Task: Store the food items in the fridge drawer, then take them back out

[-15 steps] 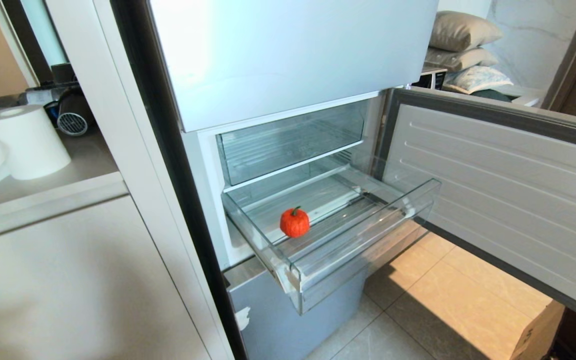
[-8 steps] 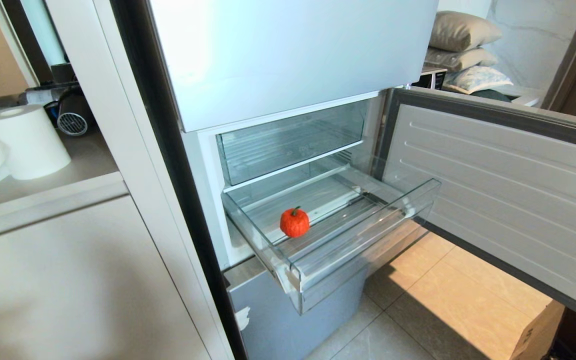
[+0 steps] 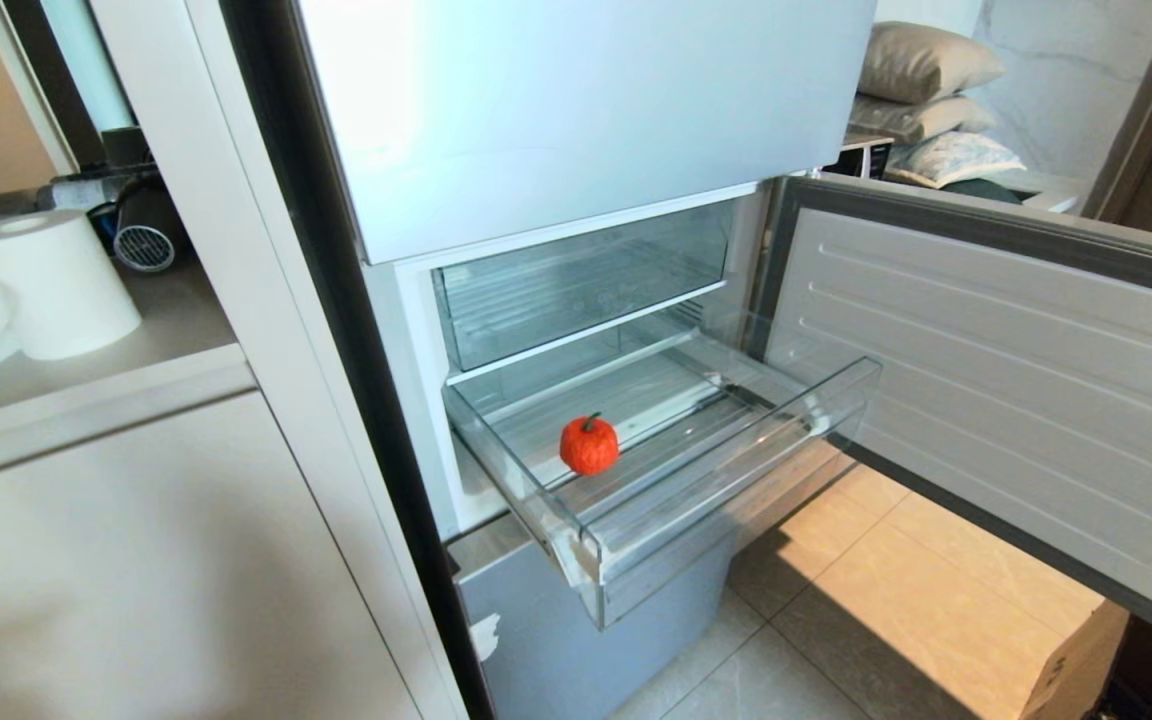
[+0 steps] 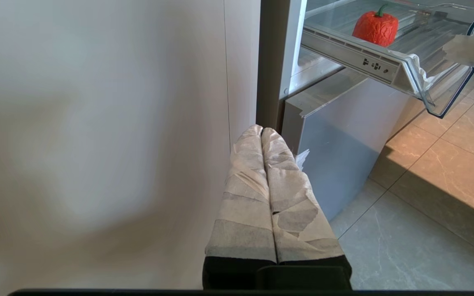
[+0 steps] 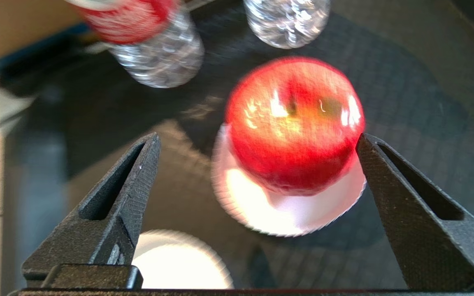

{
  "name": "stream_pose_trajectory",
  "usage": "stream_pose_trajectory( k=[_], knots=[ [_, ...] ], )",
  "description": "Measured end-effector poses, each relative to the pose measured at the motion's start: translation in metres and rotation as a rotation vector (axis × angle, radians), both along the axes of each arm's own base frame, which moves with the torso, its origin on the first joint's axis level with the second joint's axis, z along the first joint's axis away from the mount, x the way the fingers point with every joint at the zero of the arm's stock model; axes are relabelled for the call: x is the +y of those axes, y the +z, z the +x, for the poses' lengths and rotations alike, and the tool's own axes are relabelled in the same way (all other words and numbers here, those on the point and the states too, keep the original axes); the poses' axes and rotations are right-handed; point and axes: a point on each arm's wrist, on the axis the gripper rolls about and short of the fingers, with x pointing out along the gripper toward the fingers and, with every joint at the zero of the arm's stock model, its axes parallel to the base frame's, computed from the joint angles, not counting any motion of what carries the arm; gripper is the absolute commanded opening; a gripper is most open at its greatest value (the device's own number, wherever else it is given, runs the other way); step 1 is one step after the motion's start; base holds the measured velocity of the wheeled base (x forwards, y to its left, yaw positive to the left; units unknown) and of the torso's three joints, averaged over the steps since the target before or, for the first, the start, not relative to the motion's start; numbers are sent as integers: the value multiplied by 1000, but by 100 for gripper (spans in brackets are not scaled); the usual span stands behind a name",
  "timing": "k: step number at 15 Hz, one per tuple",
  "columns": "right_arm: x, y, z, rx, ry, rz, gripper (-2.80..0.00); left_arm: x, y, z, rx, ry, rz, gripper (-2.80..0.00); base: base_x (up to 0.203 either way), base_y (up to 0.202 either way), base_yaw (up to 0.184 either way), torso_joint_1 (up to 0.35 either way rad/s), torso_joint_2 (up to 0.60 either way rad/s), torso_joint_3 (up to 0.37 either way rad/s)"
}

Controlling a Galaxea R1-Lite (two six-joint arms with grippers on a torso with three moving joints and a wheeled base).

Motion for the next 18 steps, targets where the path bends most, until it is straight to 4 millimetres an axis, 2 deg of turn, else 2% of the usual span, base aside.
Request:
stream_pose_trajectory(
  k=[2,3,7,9,11,12,14,18],
  knots=[
    [16,19,0,-7,14,-18,0,0,0,0,0,0,0,-280,0,0,0,0,0,0],
    [24,29,-2,-11,15,-29,-280,0,0,0,0,0,0,-280,0,0,0,0,0,0],
    [69,75,-17,-37,21,-87,-280,0,0,0,0,0,0,-280,0,0,0,0,0,0],
    [101,97,-27,-50,30,-117,-280,0,0,0,0,0,0,-280,0,0,0,0,0,0],
    [145,115,-39,-45,55,-157,-280,0,0,0,0,0,0,-280,0,0,0,0,0,0],
    [171,118,-46,-34,73,-175,-280,0,0,0,0,0,0,-280,0,0,0,0,0,0],
    [228,108,-53,-12,153,-193,-280,0,0,0,0,0,0,-280,0,0,0,0,0,0],
    [340,90,-41,-35,569,-263,-280,0,0,0,0,0,0,-280,0,0,0,0,0,0]
  ],
)
